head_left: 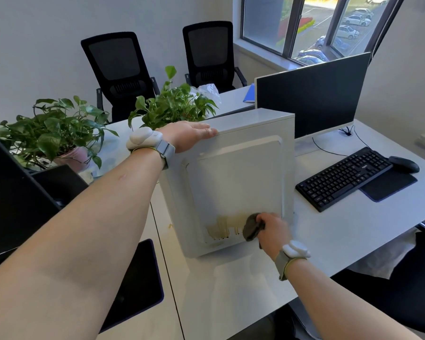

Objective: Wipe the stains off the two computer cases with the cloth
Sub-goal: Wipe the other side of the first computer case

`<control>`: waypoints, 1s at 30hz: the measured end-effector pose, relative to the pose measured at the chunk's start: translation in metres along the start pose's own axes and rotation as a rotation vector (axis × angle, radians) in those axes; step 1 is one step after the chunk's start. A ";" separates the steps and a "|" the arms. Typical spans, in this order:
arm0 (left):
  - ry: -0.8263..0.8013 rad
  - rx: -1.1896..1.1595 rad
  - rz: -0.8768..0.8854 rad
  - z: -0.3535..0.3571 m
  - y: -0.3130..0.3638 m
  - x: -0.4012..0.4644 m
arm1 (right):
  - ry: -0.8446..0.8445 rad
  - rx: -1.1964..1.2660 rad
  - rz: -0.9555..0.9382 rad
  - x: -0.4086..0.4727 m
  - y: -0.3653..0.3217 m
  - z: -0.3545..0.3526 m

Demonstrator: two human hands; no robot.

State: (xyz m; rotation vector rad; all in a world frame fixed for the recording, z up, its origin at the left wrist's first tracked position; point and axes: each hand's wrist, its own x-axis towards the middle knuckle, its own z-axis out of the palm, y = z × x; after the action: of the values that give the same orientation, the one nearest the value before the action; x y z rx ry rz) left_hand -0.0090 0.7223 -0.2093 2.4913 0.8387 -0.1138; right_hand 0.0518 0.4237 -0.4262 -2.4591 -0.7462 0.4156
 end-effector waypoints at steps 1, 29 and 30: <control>-0.003 0.003 0.003 0.001 0.001 0.000 | -0.114 -0.108 0.034 -0.002 0.001 -0.003; 0.000 0.038 -0.011 -0.001 -0.001 0.000 | 0.209 0.116 -0.325 0.003 -0.026 0.015; 0.002 0.039 -0.009 -0.001 -0.001 0.000 | 0.150 0.069 -0.303 0.001 -0.019 0.021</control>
State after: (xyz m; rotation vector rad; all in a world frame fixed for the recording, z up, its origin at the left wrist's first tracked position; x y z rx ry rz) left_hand -0.0093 0.7232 -0.2092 2.5241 0.8566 -0.1318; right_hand 0.0355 0.4461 -0.4330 -2.2362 -1.0021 0.1387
